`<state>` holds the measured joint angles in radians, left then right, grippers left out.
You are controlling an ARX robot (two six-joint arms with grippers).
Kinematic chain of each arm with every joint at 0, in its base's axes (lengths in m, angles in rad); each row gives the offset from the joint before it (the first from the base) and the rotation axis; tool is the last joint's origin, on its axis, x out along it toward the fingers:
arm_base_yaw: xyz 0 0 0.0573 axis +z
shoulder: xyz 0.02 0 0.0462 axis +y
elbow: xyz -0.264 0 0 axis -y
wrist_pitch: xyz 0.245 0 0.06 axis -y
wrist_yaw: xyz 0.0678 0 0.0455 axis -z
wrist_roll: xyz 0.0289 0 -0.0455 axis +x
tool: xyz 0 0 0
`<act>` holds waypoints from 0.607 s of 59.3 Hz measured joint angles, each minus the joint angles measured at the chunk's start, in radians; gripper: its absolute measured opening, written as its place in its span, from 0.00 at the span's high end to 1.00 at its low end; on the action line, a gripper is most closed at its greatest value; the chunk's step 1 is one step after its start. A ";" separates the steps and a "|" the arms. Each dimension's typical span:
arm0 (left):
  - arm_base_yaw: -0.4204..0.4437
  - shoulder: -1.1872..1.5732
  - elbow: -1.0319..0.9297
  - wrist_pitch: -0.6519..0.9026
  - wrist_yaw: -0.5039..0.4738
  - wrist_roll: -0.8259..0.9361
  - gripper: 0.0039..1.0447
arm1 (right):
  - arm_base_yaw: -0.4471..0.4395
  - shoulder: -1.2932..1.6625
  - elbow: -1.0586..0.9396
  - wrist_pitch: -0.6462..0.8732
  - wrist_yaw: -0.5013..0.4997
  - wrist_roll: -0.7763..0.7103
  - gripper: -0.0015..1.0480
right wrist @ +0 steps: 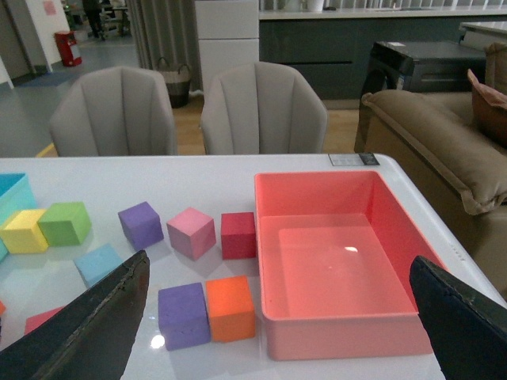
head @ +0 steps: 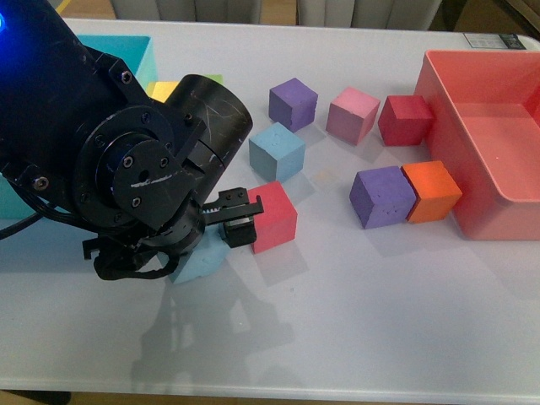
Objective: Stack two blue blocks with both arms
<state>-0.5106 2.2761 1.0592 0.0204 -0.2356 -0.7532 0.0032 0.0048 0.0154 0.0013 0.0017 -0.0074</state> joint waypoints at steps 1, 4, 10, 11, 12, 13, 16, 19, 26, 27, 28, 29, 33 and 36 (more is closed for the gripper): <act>0.000 0.000 0.000 0.000 0.001 -0.004 0.22 | 0.000 0.000 0.000 0.000 0.000 0.000 0.09; 0.000 0.000 0.000 0.000 0.003 -0.006 0.27 | 0.000 0.000 0.000 0.000 0.000 0.000 0.09; 0.000 0.001 0.000 -0.001 0.008 -0.019 0.35 | 0.000 0.000 0.000 0.000 0.000 0.000 0.09; 0.000 0.001 0.000 -0.001 0.008 -0.020 0.35 | 0.000 0.000 0.000 0.000 0.000 0.000 0.09; 0.000 0.001 0.000 -0.001 0.010 -0.023 0.37 | 0.000 0.000 0.000 0.000 0.000 0.000 0.09; 0.000 0.001 0.000 -0.001 0.011 -0.025 0.37 | 0.000 0.000 0.000 0.000 0.000 0.000 0.09; 0.000 0.001 0.000 -0.001 0.016 -0.030 0.39 | 0.000 0.000 0.000 0.000 0.000 0.000 0.09; 0.000 0.000 0.000 -0.001 0.019 -0.032 0.41 | 0.000 0.000 0.000 0.000 0.000 0.000 0.09; 0.004 -0.013 -0.013 -0.001 0.032 -0.043 0.44 | 0.000 0.000 0.000 0.000 0.000 0.000 0.09; 0.005 -0.018 -0.016 -0.001 0.035 -0.045 0.44 | 0.000 0.000 0.000 0.000 0.000 0.000 0.09; 0.005 -0.019 -0.018 -0.001 0.037 -0.045 0.45 | 0.000 0.000 0.000 0.000 0.000 0.000 0.09; 0.006 -0.025 -0.023 -0.002 0.039 -0.045 0.45 | 0.000 0.000 0.000 0.000 0.000 0.000 0.09; 0.008 -0.044 -0.040 -0.011 0.051 -0.046 0.45 | 0.000 0.000 0.000 0.000 0.000 0.000 0.09; 0.008 -0.059 -0.053 -0.018 0.058 -0.046 0.46 | 0.000 0.000 0.000 0.000 0.000 0.000 0.09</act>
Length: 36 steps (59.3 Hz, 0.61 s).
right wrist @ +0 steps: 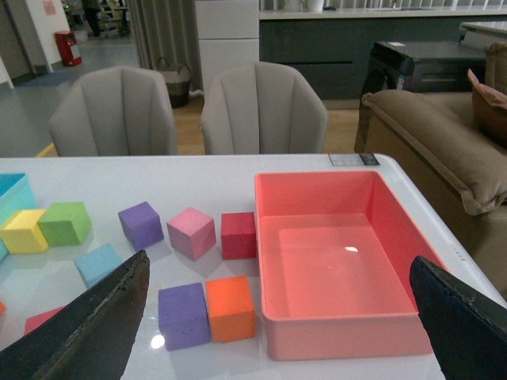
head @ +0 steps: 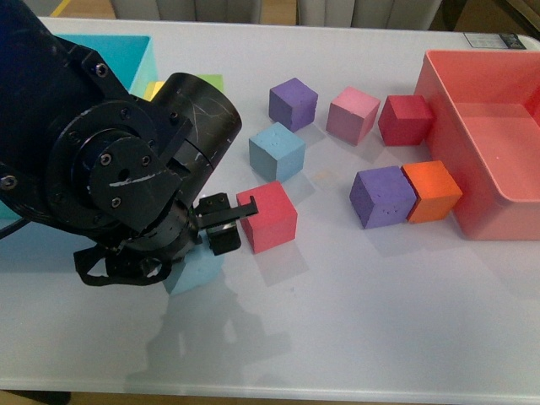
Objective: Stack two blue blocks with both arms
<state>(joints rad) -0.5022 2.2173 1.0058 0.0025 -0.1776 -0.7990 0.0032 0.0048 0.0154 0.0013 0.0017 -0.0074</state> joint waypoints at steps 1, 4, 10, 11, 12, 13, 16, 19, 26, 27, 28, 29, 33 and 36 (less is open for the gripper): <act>0.000 -0.009 -0.006 -0.003 0.003 0.000 0.46 | 0.000 0.000 0.000 0.000 0.000 0.000 0.09; 0.000 -0.028 -0.014 -0.010 0.011 0.000 0.46 | 0.000 0.000 0.000 0.000 0.000 0.000 0.09; 0.002 -0.084 -0.012 -0.026 0.021 -0.002 0.46 | 0.000 0.000 0.000 0.000 0.000 0.000 0.09; 0.002 -0.097 -0.009 -0.032 0.021 -0.002 0.46 | 0.000 0.000 0.000 0.000 0.000 0.000 0.09; 0.002 -0.108 -0.004 -0.037 0.021 -0.002 0.46 | 0.000 0.000 0.000 0.000 0.000 0.000 0.09; 0.002 -0.124 0.007 -0.044 0.021 -0.002 0.46 | 0.000 0.000 0.000 0.000 0.000 0.000 0.09; 0.001 -0.142 0.031 -0.056 0.024 0.001 0.46 | 0.000 0.000 0.000 0.000 0.000 0.000 0.09; -0.004 -0.152 0.061 -0.065 0.028 0.003 0.46 | 0.000 0.000 0.000 0.000 0.000 0.000 0.09; -0.017 -0.151 0.133 -0.084 0.048 0.017 0.47 | 0.000 0.000 0.000 0.000 0.000 0.000 0.09; -0.020 -0.149 0.148 -0.088 0.053 0.018 0.47 | 0.000 0.000 0.000 0.000 0.000 0.000 0.09; -0.022 -0.148 0.157 -0.090 0.055 0.020 0.47 | 0.000 0.000 0.000 0.000 0.000 0.000 0.09; -0.026 -0.143 0.174 -0.094 0.059 0.021 0.48 | 0.000 0.000 0.000 0.000 0.000 0.000 0.09; -0.035 -0.125 0.229 -0.101 0.076 0.025 0.48 | 0.000 0.000 0.000 0.000 0.000 0.000 0.09; -0.041 -0.107 0.266 -0.106 0.094 0.025 0.48 | 0.000 0.000 0.000 0.000 0.000 0.000 0.09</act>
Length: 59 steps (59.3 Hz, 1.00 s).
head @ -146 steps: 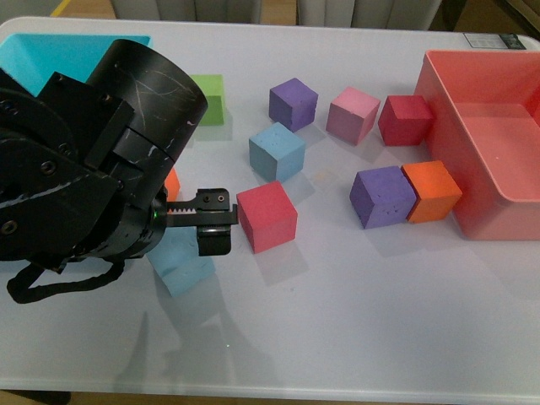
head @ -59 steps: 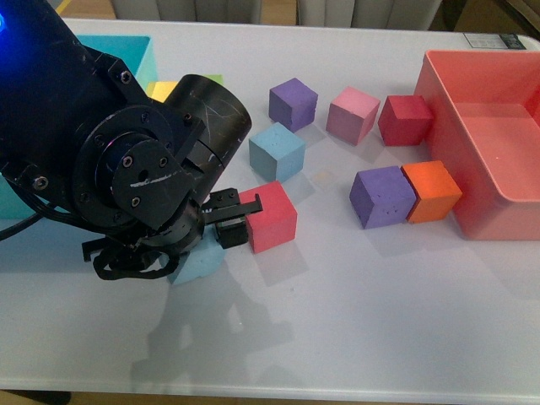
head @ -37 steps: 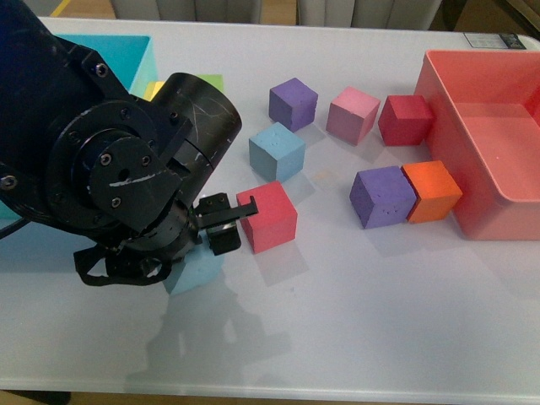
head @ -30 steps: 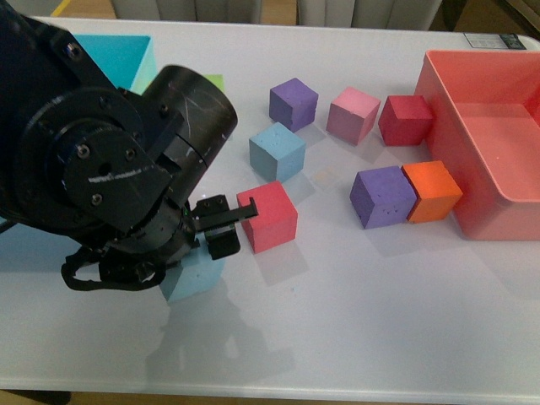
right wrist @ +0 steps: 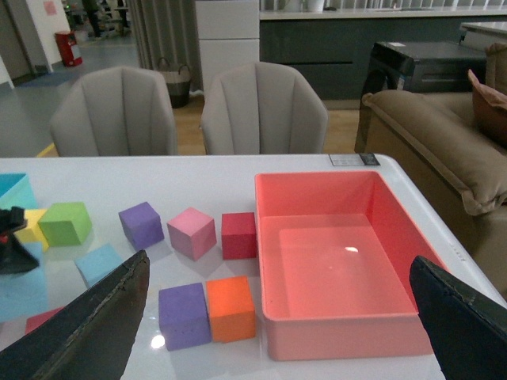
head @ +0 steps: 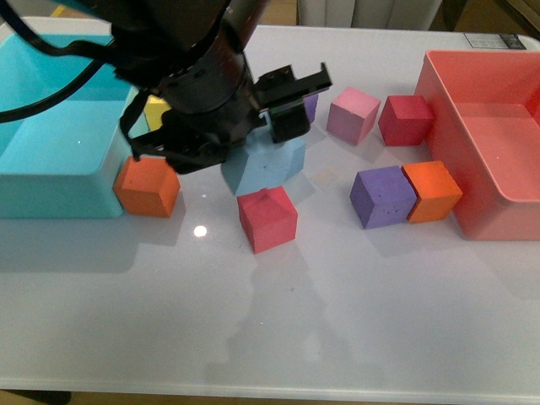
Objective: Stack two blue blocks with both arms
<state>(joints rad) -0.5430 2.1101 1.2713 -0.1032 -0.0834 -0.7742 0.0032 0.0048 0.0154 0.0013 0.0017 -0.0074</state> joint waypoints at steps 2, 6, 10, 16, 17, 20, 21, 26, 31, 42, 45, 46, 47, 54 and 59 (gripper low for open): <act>-0.003 0.014 0.028 -0.005 0.012 0.000 0.48 | 0.000 0.000 0.000 0.000 0.000 0.000 0.09; -0.009 0.052 0.082 -0.011 0.035 -0.001 0.48 | 0.000 0.000 0.000 0.000 0.000 0.000 0.09; -0.013 0.098 0.142 -0.015 0.062 -0.001 0.49 | 0.000 0.000 0.000 0.000 0.000 0.000 0.09; -0.018 0.154 0.212 -0.015 0.096 -0.002 0.49 | 0.000 0.000 0.000 0.000 0.000 0.000 0.09; -0.018 0.165 0.227 -0.015 0.100 -0.002 0.49 | 0.000 0.000 0.000 0.000 0.000 0.000 0.09; -0.018 0.186 0.256 -0.015 0.107 -0.002 0.49 | 0.000 0.000 0.000 0.000 0.000 0.000 0.09; -0.018 0.195 0.269 -0.015 0.111 -0.001 0.49 | 0.000 0.000 0.000 0.000 0.000 0.000 0.09; -0.016 0.227 0.326 -0.023 0.114 0.001 0.49 | 0.000 0.000 0.000 0.000 0.000 0.000 0.09; -0.007 0.250 0.375 -0.037 0.117 0.007 0.49 | 0.000 0.000 0.000 0.000 0.000 0.000 0.09; 0.037 0.276 0.423 -0.055 0.110 0.034 0.49 | 0.000 0.000 0.000 0.000 0.000 0.000 0.09; 0.054 0.282 0.423 -0.055 0.108 0.046 0.49 | 0.000 0.000 0.000 0.000 0.000 0.000 0.09; 0.062 0.285 0.423 -0.055 0.106 0.050 0.49 | 0.000 0.000 0.000 0.000 0.000 0.000 0.09; 0.068 0.286 0.423 -0.055 0.106 0.052 0.49 | 0.000 0.000 0.000 0.000 0.000 0.000 0.09; 0.087 0.301 0.423 -0.047 0.105 0.063 0.49 | 0.000 0.000 0.000 0.000 0.000 0.000 0.09; 0.089 0.312 0.423 -0.042 0.108 0.065 0.49 | 0.000 0.000 0.000 0.000 0.000 0.000 0.09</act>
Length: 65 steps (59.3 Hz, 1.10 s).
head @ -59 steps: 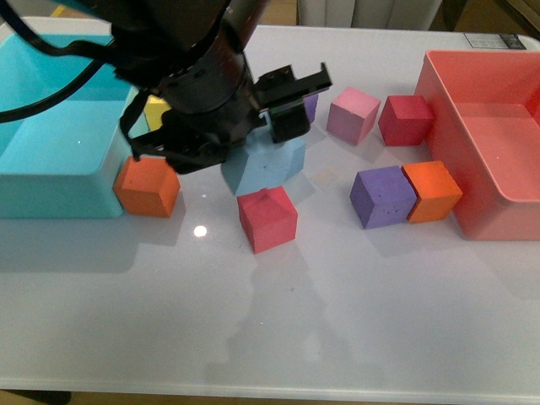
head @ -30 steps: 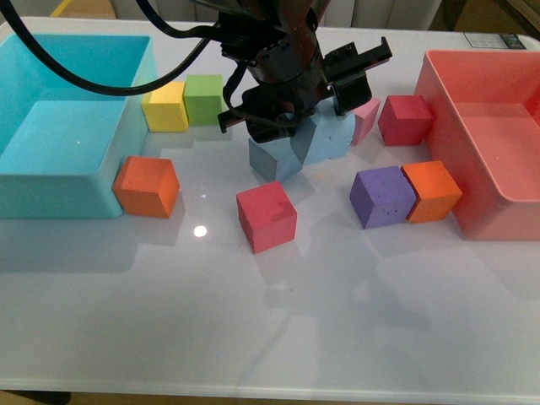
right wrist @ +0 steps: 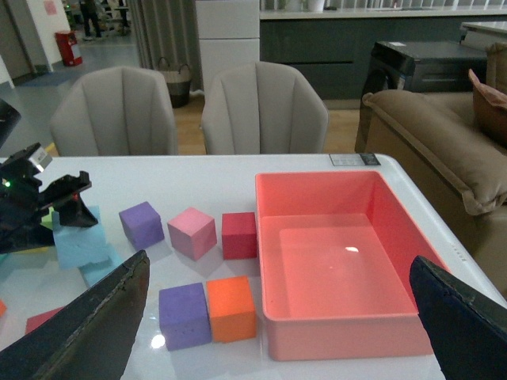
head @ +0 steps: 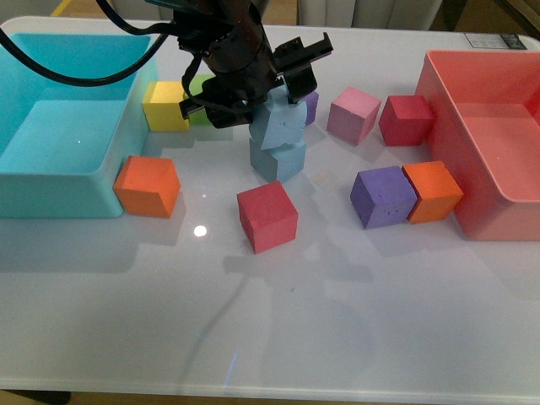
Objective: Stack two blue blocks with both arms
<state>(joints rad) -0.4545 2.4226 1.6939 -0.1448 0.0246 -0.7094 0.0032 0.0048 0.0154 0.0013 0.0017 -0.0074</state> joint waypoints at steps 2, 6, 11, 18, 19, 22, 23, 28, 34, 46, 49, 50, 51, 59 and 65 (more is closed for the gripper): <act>-0.001 0.003 0.000 0.002 0.002 0.001 0.49 | 0.000 0.000 0.000 0.000 0.000 0.000 0.09; -0.003 0.008 -0.001 0.003 0.006 0.000 0.49 | 0.000 0.000 0.000 0.000 0.000 0.000 0.09; -0.006 0.014 -0.001 0.006 0.007 -0.002 0.49 | 0.000 0.000 0.000 0.000 0.000 0.000 0.09; -0.010 0.018 -0.001 0.008 0.010 -0.003 0.50 | 0.000 0.000 0.000 0.000 0.000 0.000 0.09; -0.010 0.019 -0.001 0.008 0.010 -0.003 0.50 | 0.000 0.000 0.000 0.000 0.000 0.000 0.09; -0.012 0.019 -0.001 0.008 0.010 -0.002 0.50 | 0.000 0.000 0.000 0.000 0.000 0.000 0.09; -0.012 0.020 -0.001 0.008 0.010 -0.002 0.50 | 0.000 0.000 0.000 0.000 0.000 0.000 0.09; -0.012 0.023 -0.001 0.008 0.010 -0.002 0.50 | 0.000 0.000 0.000 0.000 0.000 0.000 0.09; -0.012 0.039 0.004 0.008 0.006 0.002 0.50 | 0.000 0.000 0.000 0.000 0.000 0.000 0.09; -0.008 0.054 0.028 0.008 0.006 0.012 0.50 | 0.000 0.000 0.000 0.000 0.000 0.000 0.09; -0.008 0.055 0.030 0.008 0.007 0.013 0.50 | 0.000 0.000 0.000 0.000 0.000 0.000 0.09; -0.007 0.055 0.031 0.008 0.006 0.014 0.50 | 0.000 0.000 0.000 0.000 0.000 0.000 0.09; -0.007 0.055 0.031 0.008 0.006 0.014 0.50 | 0.000 0.000 0.000 0.000 0.000 0.000 0.09; -0.002 0.058 0.031 0.010 0.013 0.018 0.33 | 0.000 0.000 0.000 0.000 0.000 0.000 0.09; 0.002 0.058 0.031 0.014 0.013 0.022 0.17 | 0.000 0.000 0.000 0.000 0.000 0.000 0.09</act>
<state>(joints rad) -0.4530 2.4809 1.7248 -0.1303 0.0380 -0.6872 0.0032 0.0048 0.0154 0.0013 0.0017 -0.0074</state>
